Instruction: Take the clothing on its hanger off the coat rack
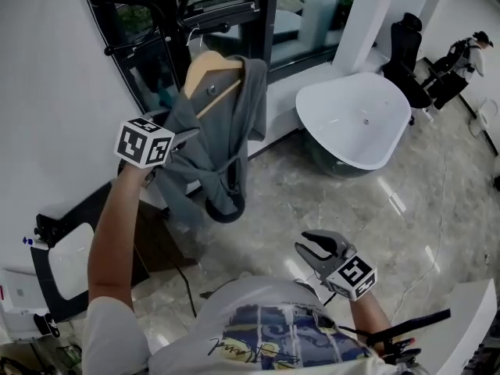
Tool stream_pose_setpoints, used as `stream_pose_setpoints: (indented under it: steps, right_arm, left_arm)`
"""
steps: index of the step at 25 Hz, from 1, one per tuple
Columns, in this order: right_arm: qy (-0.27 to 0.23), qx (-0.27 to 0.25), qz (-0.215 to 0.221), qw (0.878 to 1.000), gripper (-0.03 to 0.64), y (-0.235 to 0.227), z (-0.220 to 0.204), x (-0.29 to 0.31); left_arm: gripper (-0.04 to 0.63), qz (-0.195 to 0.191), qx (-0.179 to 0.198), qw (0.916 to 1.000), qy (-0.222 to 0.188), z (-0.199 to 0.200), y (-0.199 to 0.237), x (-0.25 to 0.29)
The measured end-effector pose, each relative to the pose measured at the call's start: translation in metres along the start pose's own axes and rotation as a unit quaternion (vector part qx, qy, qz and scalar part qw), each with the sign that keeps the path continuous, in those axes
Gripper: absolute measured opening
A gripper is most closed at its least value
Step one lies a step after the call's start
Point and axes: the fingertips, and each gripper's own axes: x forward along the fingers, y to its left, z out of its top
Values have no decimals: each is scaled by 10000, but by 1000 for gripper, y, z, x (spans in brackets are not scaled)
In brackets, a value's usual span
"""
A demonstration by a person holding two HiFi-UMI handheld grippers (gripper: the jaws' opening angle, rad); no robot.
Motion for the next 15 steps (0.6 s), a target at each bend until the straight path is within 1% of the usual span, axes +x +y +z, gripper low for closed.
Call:
stream_pose_setpoints:
  steps: [2, 5, 7, 12, 15]
  right_arm:
    - [-11, 20, -16, 10000, 109, -1, 0, 0]
    - [-28, 99, 4, 9999, 109, -1, -1, 2]
    - [-8, 129, 22, 9999, 107, -1, -2, 6]
    - [21, 151, 150, 9998, 107, 3, -6, 11]
    - [62, 130, 160, 9998, 107, 5, -5, 14]
  left_arm:
    - [312, -93, -56, 9998, 173, -5, 0, 6]
    - [205, -248, -158, 9986, 432, -13, -3, 13]
    - [159, -404, -191, 9975, 548, -17, -6, 18]
    - [83, -635, -268, 9968, 411, -16, -9, 18]
    - [47, -560, -299, 9977, 238, -9, -2, 12]
